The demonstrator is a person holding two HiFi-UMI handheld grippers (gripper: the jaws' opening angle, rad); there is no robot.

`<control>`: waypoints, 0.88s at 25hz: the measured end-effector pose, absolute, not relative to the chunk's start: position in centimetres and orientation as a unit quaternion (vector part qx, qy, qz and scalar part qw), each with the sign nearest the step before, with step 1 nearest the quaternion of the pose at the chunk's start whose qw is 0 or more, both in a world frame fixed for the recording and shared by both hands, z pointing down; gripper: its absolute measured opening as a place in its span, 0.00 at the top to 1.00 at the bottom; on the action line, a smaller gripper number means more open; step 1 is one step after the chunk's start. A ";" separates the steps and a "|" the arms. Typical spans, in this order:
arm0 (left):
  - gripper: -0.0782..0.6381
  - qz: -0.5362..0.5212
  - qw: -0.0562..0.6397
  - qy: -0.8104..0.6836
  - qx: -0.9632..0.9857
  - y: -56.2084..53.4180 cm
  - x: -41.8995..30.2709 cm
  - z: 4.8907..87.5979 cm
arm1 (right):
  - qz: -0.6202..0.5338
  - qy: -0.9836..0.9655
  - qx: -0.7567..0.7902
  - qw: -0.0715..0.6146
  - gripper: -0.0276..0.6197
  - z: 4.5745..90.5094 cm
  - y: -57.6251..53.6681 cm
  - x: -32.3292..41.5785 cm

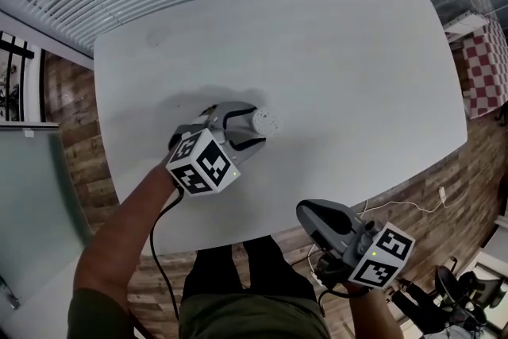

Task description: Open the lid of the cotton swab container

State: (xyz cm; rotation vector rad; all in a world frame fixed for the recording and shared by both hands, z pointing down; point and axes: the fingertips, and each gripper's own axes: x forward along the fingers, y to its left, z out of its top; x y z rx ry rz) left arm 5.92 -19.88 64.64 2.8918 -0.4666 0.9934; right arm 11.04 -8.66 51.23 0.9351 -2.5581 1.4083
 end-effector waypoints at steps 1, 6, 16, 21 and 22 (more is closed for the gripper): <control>0.55 0.325 0.019 -0.144 0.935 -19.9 6.1 64.8 | 0.460 -0.833 0.306 0.038 0.94 51.4 -8.6 11.1; 0.55 0.334 -0.002 -0.127 0.934 -20.3 6.4 65.4 | 0.462 -0.830 0.311 0.039 0.94 51.9 -8.8 11.3; 0.56 0.331 -0.002 -0.118 0.936 -20.3 6.5 65.5 | 0.466 -0.827 0.311 0.039 0.94 52.3 -9.3 11.2; 0.56 0.315 0.007 -0.130 0.940 -20.7 6.4 65.2 | 0.466 -0.828 0.309 0.041 0.94 52.4 -9.6 11.0; 0.57 0.311 0.010 -0.133 0.941 -20.7 6.4 65.1 | 0.466 -0.828 0.310 0.041 0.94 52.4 -9.6 11.1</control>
